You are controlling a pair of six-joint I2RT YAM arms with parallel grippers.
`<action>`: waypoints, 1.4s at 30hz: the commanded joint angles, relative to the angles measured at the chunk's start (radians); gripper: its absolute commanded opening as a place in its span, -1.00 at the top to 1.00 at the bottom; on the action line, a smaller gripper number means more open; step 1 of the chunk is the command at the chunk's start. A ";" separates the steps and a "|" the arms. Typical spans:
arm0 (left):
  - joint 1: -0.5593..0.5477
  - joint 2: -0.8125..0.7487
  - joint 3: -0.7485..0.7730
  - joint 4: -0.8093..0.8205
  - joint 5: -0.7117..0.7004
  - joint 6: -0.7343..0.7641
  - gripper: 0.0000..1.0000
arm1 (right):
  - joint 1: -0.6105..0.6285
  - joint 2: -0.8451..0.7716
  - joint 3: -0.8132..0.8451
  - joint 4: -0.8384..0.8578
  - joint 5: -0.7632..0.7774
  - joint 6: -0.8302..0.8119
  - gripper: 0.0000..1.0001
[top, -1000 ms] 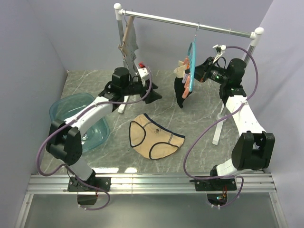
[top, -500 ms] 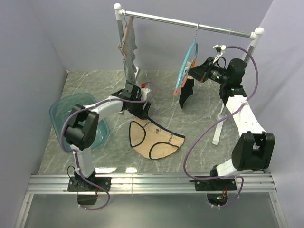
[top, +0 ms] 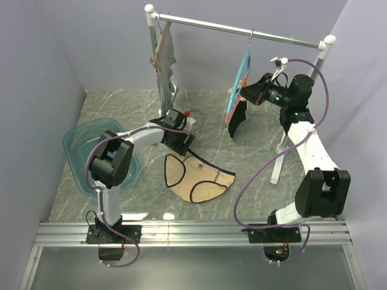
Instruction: Clip the underwear to the hanger
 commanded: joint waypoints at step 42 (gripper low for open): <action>-0.090 -0.069 -0.141 0.681 0.425 0.009 0.99 | -0.023 -0.066 -0.110 0.131 -0.039 0.108 1.00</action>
